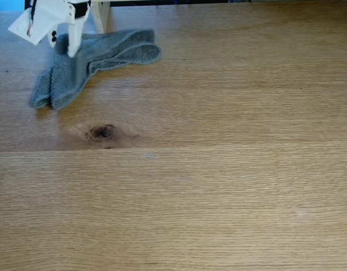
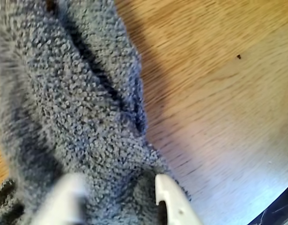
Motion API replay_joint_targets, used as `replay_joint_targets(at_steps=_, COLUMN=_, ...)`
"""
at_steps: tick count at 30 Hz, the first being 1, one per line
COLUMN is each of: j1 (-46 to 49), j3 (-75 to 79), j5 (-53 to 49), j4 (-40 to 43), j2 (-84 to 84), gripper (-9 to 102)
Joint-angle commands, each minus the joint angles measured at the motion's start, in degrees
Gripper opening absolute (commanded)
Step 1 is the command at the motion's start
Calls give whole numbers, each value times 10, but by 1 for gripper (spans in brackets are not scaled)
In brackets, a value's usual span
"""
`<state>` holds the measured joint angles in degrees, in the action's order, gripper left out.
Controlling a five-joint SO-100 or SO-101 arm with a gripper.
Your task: Clean the area in front of the robot
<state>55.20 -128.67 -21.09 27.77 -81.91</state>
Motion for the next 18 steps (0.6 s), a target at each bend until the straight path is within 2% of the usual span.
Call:
replay_joint_targets(at_steps=1, j1=-2, j3=35, j5=-5, j4=24, j2=-47, gripper=0)
replay_joint_targets(at_steps=8, j1=-11, j3=35, j5=8, j4=32, j2=-77, gripper=0)
replay_joint_targets(at_steps=18, j1=-29, j3=35, j5=37, j4=-12, j2=-229, gripper=0)
